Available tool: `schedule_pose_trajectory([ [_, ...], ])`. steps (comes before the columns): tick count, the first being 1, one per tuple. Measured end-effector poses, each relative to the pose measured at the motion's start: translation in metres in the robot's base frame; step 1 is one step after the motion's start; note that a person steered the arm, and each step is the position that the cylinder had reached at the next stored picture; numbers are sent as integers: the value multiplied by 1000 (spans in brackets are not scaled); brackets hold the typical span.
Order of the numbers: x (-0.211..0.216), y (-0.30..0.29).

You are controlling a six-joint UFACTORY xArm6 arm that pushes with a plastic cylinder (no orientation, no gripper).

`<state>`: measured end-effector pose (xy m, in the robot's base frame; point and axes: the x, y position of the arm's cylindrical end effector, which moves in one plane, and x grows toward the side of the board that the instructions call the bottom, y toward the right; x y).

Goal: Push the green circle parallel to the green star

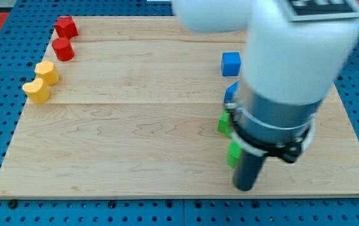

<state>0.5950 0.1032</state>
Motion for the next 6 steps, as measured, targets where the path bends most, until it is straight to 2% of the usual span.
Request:
schedule_pose_trajectory([
  [1, -31, 9],
  [2, -36, -47],
  [4, -41, 7],
  [5, -65, -30],
  [6, -71, -102],
])
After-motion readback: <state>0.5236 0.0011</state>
